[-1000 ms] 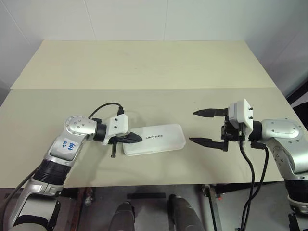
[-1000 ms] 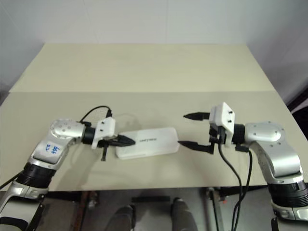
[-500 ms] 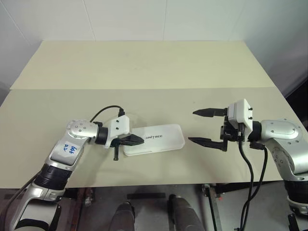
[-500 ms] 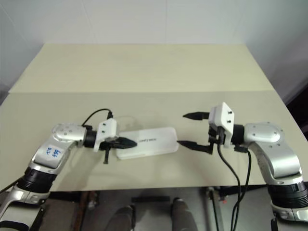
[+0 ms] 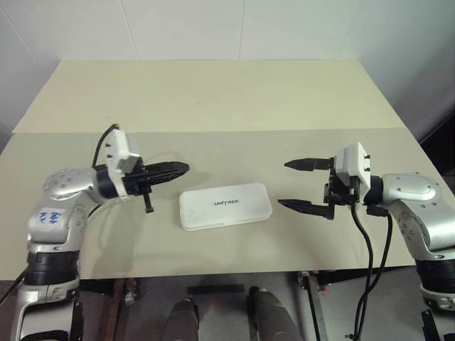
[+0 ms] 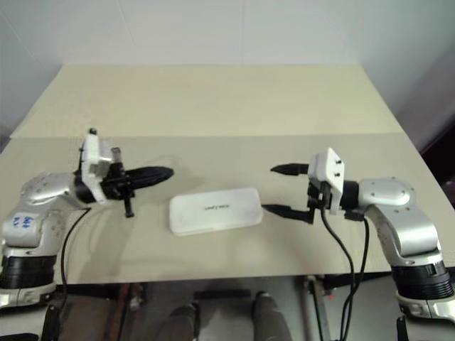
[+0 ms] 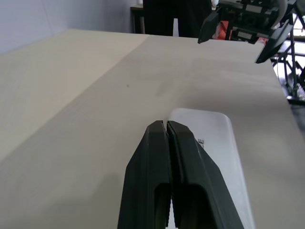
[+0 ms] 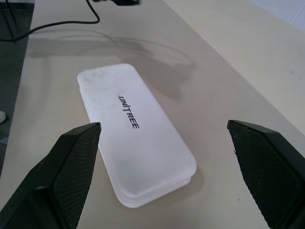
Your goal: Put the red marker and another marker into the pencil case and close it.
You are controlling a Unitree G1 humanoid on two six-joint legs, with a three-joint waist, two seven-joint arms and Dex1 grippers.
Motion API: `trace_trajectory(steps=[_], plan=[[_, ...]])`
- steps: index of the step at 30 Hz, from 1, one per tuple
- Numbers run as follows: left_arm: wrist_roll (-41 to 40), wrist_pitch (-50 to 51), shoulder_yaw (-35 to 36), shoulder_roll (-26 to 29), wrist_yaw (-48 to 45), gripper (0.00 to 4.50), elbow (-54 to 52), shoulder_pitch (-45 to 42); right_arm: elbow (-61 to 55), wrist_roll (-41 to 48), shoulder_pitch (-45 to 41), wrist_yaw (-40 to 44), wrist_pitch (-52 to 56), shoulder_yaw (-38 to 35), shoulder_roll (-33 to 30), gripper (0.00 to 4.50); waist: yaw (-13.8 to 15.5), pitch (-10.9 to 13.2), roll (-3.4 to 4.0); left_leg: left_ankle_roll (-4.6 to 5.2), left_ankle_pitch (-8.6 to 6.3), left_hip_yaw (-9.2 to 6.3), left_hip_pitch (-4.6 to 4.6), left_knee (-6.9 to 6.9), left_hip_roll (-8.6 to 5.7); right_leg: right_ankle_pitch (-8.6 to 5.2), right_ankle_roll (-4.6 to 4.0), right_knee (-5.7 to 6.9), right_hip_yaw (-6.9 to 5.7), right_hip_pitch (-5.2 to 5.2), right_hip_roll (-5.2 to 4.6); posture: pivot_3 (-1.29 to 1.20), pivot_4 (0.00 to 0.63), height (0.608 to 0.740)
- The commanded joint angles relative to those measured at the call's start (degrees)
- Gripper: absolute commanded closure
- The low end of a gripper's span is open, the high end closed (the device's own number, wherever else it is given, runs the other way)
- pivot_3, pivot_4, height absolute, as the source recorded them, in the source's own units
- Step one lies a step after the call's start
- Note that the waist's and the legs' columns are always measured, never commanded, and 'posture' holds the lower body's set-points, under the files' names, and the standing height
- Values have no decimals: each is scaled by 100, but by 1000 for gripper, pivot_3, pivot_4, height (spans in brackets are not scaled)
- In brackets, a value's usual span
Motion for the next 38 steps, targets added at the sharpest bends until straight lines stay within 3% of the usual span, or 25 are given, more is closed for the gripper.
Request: trace_trajectory(steps=[1, 11, 12, 24, 38], plan=[[-161, -74, 223, 239, -139, 3523, -178, 234, 18, 86, -113, -61, -109, -284, -27, 0, 1, 0, 0, 0, 0, 0, 1, -1, 0, 0, -1, 1, 0, -1, 0, 0, 150, 740], [-199, -258, 451, 171, 125, 206, -112, 353, 103, 34, 57, -408, -258, -605, -8, 0, 13, 0, 0, 0, 0, 0, -1, 0, 0, -12, -23, -4, 0, -1, 0, 0, 150, 740], [-223, -244, 437, 192, 83, 23, -164, 433, 112, 52, 69, -393, -254, -649, -47, 0, 13, 0, 0, 0, 0, 0, -1, 0, 0, -9, -18, -4, 0, -1, 0, 0, 150, 740], [197, -851, 320, 7, 669, 23, 22, 119, 752, -107, 348, -105, -749, -1185, -498, 0, 14, 0, 0, 0, 0, 0, 0, 2, 0, -9, -19, -5, 0, 0, 0, 0, 150, 740], [52, -805, 235, 19, 578, 23, 113, 129, 641, -185, 720, -125, -926, -1102, -489, 0, 1, 0, 0, 0, 0, 2, 1, 3, 0, -4, -8, -3, 1, 0, 0, 0, 150, 740]])
